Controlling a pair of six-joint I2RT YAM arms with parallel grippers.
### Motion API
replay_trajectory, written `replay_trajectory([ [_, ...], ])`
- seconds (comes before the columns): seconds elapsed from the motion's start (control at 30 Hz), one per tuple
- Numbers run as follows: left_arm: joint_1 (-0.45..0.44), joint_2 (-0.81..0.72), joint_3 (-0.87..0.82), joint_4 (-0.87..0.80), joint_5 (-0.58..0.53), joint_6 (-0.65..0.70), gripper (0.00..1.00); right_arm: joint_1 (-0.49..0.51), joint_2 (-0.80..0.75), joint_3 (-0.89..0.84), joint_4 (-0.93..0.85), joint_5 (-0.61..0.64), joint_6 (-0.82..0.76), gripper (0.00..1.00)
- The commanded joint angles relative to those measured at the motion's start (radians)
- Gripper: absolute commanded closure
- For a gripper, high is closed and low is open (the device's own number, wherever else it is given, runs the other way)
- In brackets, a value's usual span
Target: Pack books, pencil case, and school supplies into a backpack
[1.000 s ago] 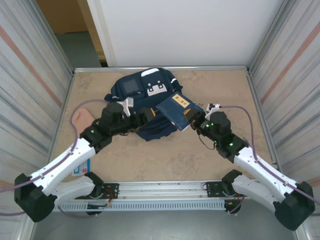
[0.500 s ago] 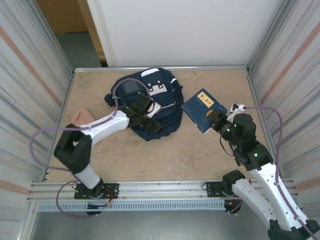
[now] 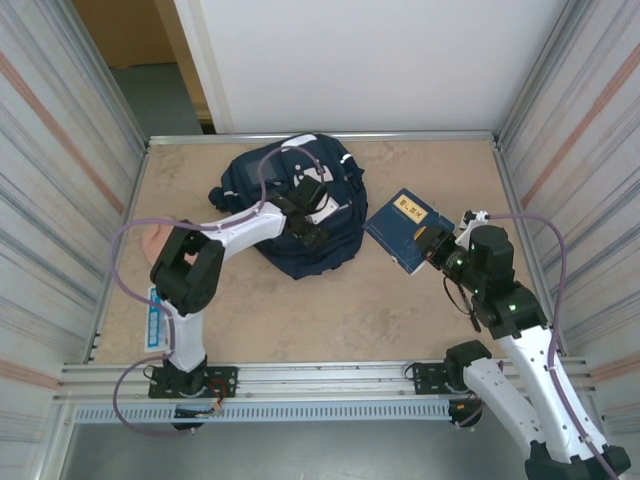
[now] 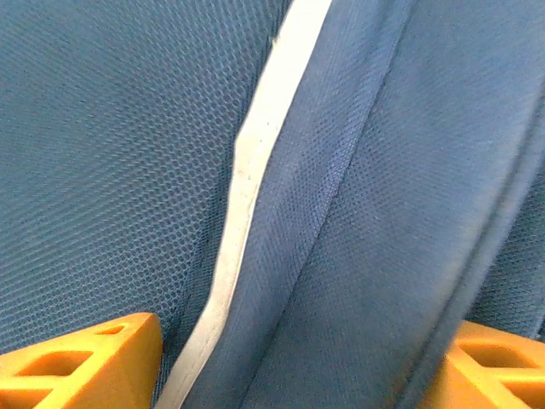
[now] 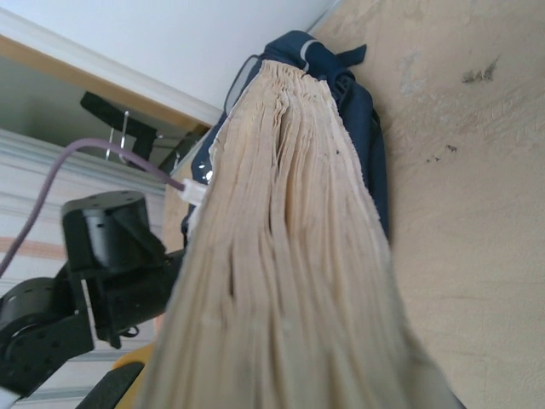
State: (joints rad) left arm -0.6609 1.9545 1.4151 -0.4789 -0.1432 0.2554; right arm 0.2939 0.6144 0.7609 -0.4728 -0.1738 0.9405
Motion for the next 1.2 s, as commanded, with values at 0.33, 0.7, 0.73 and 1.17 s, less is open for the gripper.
replay_trajectory([
  [0.33, -0.041, 0.101, 0.227, -0.228, -0.091, 0.027, 1.00, -0.053, 0.022, -0.006, 0.058, -0.127, 0.006, 1.00],
  [0.7, -0.044, -0.110, 0.448, -0.292, -0.105, -0.132, 1.00, 0.006, 0.007, -0.106, 0.065, -0.205, 0.080, 1.00],
  [0.73, -0.050, -0.123, 0.466, -0.300, -0.115, -0.134, 1.00, 0.011, 0.020, -0.125, 0.105, -0.230, 0.106, 1.00],
  [1.17, -0.078, -0.273, 0.468, -0.259, -0.161, -0.128, 1.00, 0.206, 0.439, -0.115, 0.576, -0.126, 0.190, 1.00],
])
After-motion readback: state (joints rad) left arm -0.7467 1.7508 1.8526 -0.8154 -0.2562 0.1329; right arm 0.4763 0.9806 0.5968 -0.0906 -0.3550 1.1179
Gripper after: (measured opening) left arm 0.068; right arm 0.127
